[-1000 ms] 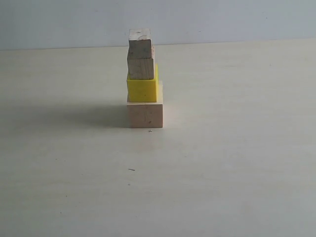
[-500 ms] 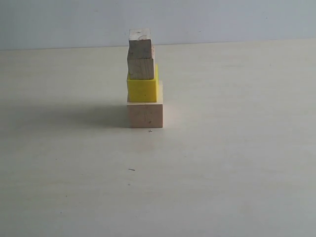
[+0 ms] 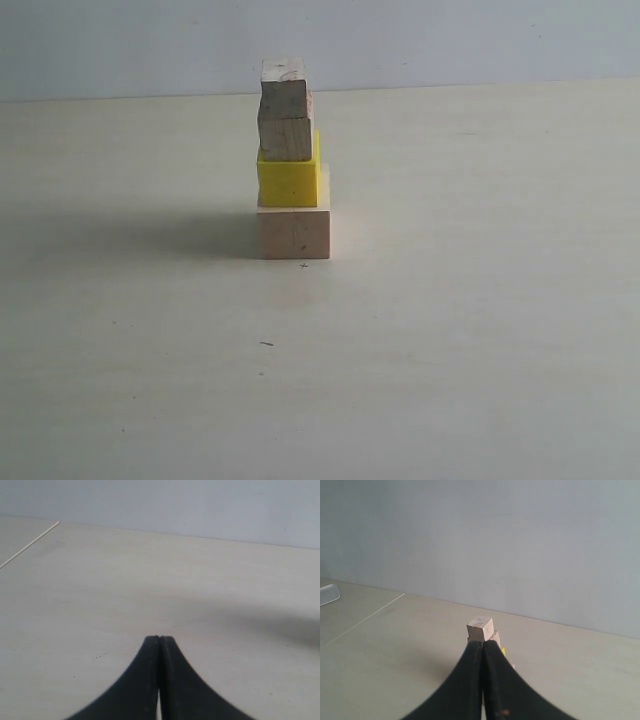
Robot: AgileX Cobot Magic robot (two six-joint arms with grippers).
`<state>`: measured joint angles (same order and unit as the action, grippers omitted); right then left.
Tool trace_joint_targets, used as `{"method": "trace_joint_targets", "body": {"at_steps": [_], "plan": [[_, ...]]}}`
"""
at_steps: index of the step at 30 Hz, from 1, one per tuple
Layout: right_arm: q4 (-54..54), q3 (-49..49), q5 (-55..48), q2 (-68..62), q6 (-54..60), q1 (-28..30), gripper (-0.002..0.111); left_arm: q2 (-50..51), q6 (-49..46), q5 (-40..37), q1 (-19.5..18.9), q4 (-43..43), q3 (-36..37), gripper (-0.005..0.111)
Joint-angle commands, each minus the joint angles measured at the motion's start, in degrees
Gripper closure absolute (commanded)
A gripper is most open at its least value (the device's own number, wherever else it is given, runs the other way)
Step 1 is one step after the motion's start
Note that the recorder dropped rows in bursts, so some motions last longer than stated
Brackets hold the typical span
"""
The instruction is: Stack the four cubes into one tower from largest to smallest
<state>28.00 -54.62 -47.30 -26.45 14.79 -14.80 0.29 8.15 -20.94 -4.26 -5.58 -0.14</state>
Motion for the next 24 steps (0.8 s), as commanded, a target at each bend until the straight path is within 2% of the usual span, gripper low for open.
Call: {"method": "trace_joint_targets", "body": {"at_steps": [1, 18, 19, 21, 22, 24], "plan": [[0.0, 0.3, 0.3, 0.4, 0.2, 0.1, 0.108, -0.3, 0.0, 0.5, 0.4, 0.3, 0.1, 0.107], [-0.3, 0.3, 0.3, 0.7, 0.6, 0.6, 0.108, -0.3, 0.0, 0.5, 0.4, 0.3, 0.1, 0.107], [-1.1, 0.3, 0.3, 1.1, 1.9, 1.3, 0.108, -0.3, 0.0, 0.5, 0.4, 0.3, 0.1, 0.107], [-2.6, 0.7, 0.9, 2.6, 3.7, 6.4, 0.108, -0.3, 0.0, 0.5, 0.4, 0.3, 0.1, 0.107], [-5.0, 2.6, 4.3, 4.4, 3.8, 11.2, 0.108, -0.3, 0.0, 0.5, 0.4, 0.3, 0.1, 0.107], [-6.9, 8.6, 12.0, 8.3, 3.8, 15.7, 0.108, -0.3, -0.2, 0.5, 0.4, 0.3, 0.1, 0.107]]}}
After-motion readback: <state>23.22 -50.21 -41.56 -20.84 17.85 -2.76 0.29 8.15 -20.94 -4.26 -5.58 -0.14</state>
